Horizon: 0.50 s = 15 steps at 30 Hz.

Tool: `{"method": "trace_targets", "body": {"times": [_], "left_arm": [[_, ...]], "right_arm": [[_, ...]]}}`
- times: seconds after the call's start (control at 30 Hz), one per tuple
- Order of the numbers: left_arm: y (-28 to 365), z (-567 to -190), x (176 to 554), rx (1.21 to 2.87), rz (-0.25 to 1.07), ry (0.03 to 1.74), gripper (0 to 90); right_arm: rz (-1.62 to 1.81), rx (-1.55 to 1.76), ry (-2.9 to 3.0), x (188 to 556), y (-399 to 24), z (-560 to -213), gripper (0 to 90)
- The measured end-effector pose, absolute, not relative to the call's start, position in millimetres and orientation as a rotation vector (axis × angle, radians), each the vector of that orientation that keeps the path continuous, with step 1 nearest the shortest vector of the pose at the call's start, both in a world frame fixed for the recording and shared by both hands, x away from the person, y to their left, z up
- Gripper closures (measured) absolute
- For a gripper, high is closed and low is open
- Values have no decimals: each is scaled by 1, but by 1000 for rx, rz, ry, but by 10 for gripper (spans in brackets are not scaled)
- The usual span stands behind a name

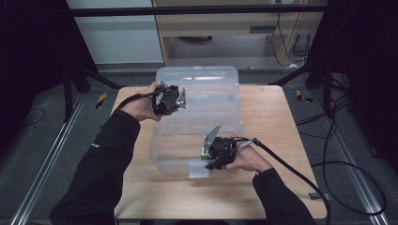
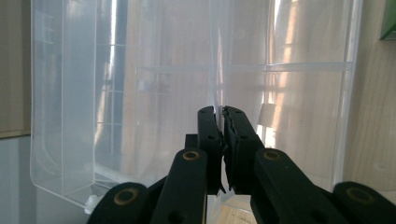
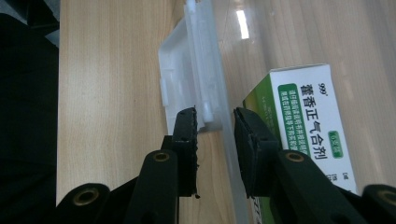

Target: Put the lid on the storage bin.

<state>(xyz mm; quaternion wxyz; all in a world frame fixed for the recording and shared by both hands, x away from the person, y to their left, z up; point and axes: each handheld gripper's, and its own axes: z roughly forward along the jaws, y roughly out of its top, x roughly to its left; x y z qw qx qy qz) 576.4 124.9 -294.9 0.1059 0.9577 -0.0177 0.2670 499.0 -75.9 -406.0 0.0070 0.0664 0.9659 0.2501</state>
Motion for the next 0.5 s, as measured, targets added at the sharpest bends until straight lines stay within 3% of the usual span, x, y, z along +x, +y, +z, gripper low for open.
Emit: {"method": "trace_targets", "body": {"times": [0.5], "left_arm": [[129, -297, 547, 2794, 830, -51, 852]], "right_arm": [[772, 218, 3015, 498, -76, -406, 703]]}}
